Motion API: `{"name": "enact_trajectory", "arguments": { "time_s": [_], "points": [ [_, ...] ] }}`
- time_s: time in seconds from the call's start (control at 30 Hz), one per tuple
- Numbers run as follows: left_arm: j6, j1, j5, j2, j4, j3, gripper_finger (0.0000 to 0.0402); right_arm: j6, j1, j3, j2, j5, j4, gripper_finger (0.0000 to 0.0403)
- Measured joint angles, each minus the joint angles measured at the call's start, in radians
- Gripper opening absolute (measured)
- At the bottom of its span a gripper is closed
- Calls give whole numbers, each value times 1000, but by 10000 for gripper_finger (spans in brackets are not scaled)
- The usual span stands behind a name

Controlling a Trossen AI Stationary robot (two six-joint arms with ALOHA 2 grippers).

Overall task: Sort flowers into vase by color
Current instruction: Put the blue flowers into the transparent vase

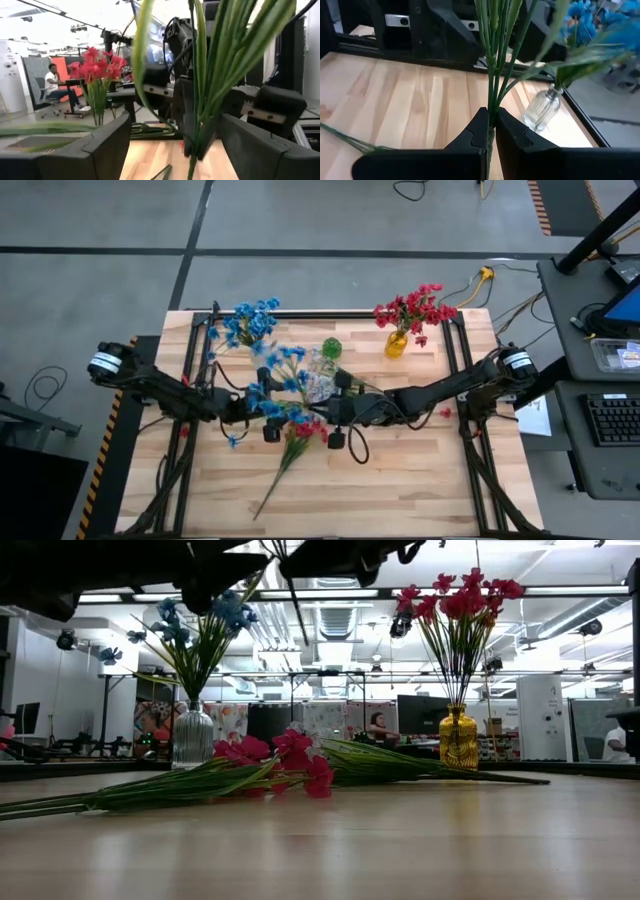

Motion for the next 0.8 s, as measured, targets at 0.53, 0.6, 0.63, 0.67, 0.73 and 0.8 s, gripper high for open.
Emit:
{"name": "enact_trajectory", "arguments": {
  "time_s": [0.53, 0.6, 0.63, 0.67, 0.73, 0.8],
  "points": [
    [38, -2, -34, 50, -4, 58, 162, -44, 0, 0, 42, 5, 65, 17],
    [37, -2, -39, 50, -5, 57, 114, -40, -2, 0, 42, 8, 65, 27],
    [37, -2, -41, 50, -5, 57, 89, -40, -2, 0, 42, 9, 65, 35],
    [36, -2, -42, 50, -5, 57, 64, -41, -2, 0, 42, 8, 66, 44],
    [33, -2, -41, 50, -7, 56, 20, -41, -1, 0, 42, 8, 67, 65],
    [26, -2, -42, 50, -11, 56, 11, -33, -1, 0, 42, 7, 67, 91]
  ]
}}
